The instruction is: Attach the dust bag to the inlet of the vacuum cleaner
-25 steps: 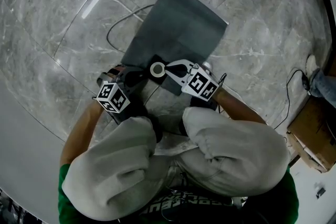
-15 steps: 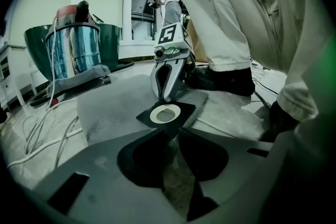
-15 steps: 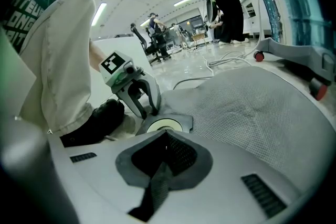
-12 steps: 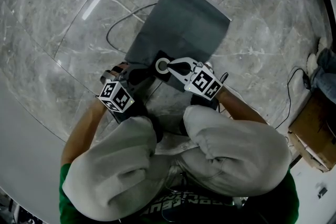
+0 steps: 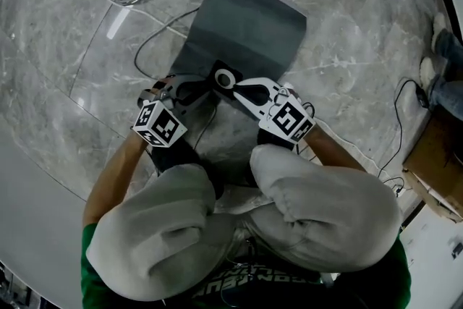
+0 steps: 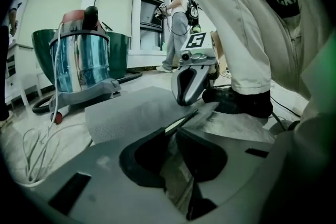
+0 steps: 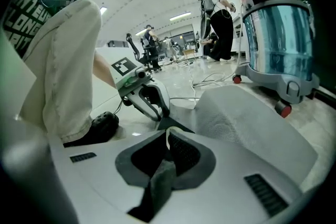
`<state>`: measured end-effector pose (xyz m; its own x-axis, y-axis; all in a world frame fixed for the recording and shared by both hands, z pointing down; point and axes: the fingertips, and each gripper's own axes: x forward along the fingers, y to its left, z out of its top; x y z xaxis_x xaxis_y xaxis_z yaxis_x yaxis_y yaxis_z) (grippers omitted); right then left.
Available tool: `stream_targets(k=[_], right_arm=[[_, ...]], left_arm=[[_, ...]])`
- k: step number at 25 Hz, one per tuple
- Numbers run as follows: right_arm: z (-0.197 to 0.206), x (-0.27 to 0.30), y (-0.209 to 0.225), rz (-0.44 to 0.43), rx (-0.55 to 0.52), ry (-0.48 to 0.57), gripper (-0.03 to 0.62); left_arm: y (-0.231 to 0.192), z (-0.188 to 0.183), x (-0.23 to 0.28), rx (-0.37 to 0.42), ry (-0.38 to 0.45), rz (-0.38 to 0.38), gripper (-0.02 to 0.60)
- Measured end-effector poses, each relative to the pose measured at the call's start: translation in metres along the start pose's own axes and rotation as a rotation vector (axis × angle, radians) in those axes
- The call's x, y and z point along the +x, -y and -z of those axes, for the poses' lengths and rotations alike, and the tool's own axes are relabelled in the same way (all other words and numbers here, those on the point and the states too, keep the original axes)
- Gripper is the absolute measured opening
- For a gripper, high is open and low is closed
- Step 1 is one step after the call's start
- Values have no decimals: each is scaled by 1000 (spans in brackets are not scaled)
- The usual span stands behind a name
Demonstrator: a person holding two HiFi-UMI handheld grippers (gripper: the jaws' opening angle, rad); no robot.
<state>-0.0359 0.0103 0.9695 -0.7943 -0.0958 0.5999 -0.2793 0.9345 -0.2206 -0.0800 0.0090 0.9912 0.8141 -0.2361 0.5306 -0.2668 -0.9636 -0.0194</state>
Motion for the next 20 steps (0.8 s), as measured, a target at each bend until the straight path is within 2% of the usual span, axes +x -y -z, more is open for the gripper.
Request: stream_targets(k=[6, 9, 20], right_arm=[[2, -14, 3, 77, 3, 26, 11], [-4, -22, 7, 93, 12, 59, 12], [-13, -26, 17, 134, 7, 79, 37]], left_arm=[[-23, -17, 5, -30, 1, -27, 68], [-31, -22, 7, -40, 1, -36, 67], [-47, -30, 14, -77, -15, -67, 66]])
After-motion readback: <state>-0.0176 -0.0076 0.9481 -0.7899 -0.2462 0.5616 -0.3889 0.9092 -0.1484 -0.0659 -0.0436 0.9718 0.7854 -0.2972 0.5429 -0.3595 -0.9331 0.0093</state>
